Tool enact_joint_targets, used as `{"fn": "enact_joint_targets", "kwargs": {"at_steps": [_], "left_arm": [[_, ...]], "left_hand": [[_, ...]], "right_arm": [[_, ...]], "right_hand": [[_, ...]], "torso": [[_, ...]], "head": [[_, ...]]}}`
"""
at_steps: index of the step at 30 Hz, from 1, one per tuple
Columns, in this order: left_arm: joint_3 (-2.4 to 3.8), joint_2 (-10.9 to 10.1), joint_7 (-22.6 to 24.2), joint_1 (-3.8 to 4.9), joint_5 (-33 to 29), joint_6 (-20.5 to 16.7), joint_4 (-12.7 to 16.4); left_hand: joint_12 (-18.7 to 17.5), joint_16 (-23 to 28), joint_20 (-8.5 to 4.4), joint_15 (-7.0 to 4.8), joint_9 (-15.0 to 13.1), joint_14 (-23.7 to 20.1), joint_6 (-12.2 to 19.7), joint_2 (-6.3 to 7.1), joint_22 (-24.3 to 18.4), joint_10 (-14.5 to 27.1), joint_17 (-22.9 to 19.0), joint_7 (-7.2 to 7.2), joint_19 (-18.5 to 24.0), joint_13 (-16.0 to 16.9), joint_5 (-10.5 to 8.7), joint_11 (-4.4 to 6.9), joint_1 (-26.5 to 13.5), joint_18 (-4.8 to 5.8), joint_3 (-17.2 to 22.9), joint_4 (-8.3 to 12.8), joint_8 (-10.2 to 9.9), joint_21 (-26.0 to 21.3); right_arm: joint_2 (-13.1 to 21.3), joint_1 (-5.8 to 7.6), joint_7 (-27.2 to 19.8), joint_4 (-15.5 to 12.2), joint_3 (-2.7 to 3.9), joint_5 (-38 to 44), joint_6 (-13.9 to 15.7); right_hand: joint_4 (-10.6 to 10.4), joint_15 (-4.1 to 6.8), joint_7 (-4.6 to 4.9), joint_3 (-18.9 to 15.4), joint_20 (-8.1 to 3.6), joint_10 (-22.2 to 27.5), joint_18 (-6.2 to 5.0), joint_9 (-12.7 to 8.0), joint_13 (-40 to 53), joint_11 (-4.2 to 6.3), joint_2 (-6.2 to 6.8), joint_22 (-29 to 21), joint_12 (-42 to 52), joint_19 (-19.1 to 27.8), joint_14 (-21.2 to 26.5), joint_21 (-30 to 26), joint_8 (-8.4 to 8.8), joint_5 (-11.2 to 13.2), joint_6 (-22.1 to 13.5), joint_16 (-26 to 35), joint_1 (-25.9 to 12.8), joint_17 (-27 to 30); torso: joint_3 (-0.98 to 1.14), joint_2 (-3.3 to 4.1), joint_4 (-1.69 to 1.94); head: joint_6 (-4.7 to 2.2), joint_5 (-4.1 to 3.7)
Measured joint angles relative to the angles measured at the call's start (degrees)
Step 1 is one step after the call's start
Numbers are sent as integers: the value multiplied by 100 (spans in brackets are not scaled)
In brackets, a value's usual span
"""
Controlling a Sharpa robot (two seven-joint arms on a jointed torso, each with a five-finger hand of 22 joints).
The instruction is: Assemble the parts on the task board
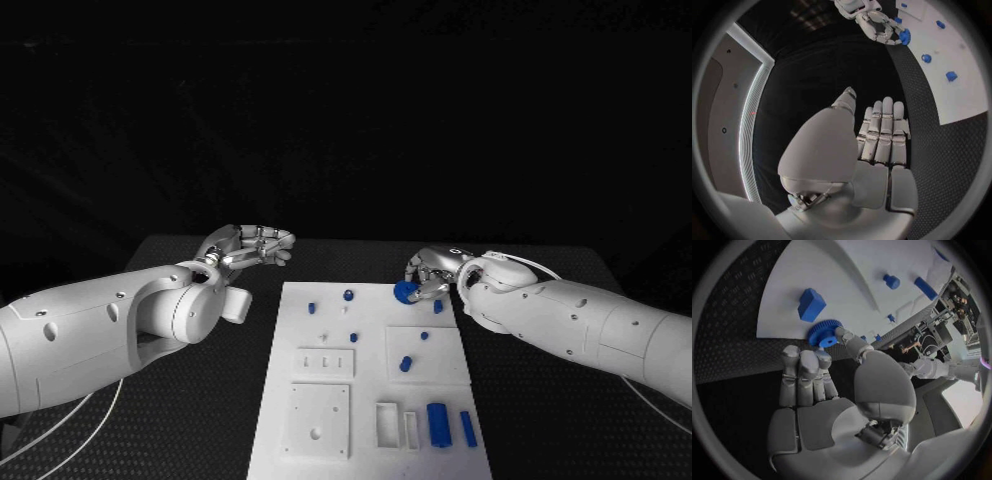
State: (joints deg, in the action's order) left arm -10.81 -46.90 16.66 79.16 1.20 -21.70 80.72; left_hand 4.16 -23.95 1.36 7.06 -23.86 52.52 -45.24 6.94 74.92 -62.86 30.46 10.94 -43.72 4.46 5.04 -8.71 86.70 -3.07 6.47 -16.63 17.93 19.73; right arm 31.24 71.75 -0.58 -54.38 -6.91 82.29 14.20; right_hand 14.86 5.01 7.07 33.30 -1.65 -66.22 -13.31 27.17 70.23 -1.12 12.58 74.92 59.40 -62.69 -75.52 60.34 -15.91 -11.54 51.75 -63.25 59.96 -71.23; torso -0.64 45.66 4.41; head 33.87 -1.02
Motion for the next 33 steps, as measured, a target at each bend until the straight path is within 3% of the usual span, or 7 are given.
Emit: {"fn": "enact_joint_targets", "kwargs": {"at_steps": [6,9,15,27,28,29,33], "left_arm": [[0,-7,0,0,0,3,2],[0,-7,-1,0,1,5,2],[0,-9,-3,0,1,10,6],[0,-11,-9,0,1,20,3],[0,-10,-9,0,1,21,3],[0,-10,-10,0,1,23,3],[0,-10,-14,0,1,28,1]], "left_hand": [[0,0,0,0,0,0,0,0,-1,0,0,0,0,0,0,0,0,-62,0,0,0,0],[0,0,0,0,0,0,0,0,-1,0,0,0,0,0,0,0,0,-78,0,0,0,0],[0,0,0,0,0,0,0,0,3,0,-1,0,0,0,0,0,0,-80,0,0,0,0],[0,0,0,0,5,0,0,0,2,0,-2,0,0,0,0,0,0,-76,-16,17,0,0],[0,0,0,0,5,0,0,0,2,0,-2,0,0,0,0,0,0,-76,-16,17,0,0],[0,0,0,0,5,0,0,0,2,0,-2,0,0,0,0,0,0,-75,-16,17,0,0],[0,0,0,0,5,0,0,0,2,0,-1,0,0,0,0,0,0,-69,-24,8,0,0]], "right_arm": [[-4,-18,-34,21,-1,50,48],[-15,-28,-43,31,-2,92,81],[-40,-47,-64,66,4,142,133],[-51,-45,-104,94,10,128,73],[-51,-44,-104,94,11,123,60],[-53,-44,-105,95,11,114,48],[-53,-41,-108,98,13,78,20]], "right_hand": [[50,-1,0,82,9,20,1,0,-31,1,-60,2,19,8,1,2,0,7,1,-33,60,13],[110,-1,-1,143,-3,21,1,1,-50,-1,-35,2,30,22,1,3,-5,119,1,-33,131,21],[111,-16,-1,175,-10,22,3,4,-68,-3,-29,1,30,30,16,11,-31,119,1,-33,137,30],[111,-74,113,206,30,109,6,73,-131,-20,4,1,28,94,120,11,69,29,-113,-33,104,55],[118,-91,144,199,40,162,6,540,-138,-35,19,0,28,122,153,9,182,-3,-147,-39,89,55],[135,-91,165,182,41,185,9,652,-145,-44,28,1,28,123,153,6,196,-33,-168,-39,80,55],[126,-111,181,157,61,206,11,652,-148,-63,8,2,28,143,173,6,166,-44,-188,-39,51,55]], "torso": [[-1,-3,-2],[-1,-3,-2],[1,-1,-4],[1,-2,-6],[1,-2,-6],[1,-3,-7],[1,-3,-7]], "head": [[14,9],[20,11],[29,15],[35,20],[35,20],[35,19],[40,16]]}}
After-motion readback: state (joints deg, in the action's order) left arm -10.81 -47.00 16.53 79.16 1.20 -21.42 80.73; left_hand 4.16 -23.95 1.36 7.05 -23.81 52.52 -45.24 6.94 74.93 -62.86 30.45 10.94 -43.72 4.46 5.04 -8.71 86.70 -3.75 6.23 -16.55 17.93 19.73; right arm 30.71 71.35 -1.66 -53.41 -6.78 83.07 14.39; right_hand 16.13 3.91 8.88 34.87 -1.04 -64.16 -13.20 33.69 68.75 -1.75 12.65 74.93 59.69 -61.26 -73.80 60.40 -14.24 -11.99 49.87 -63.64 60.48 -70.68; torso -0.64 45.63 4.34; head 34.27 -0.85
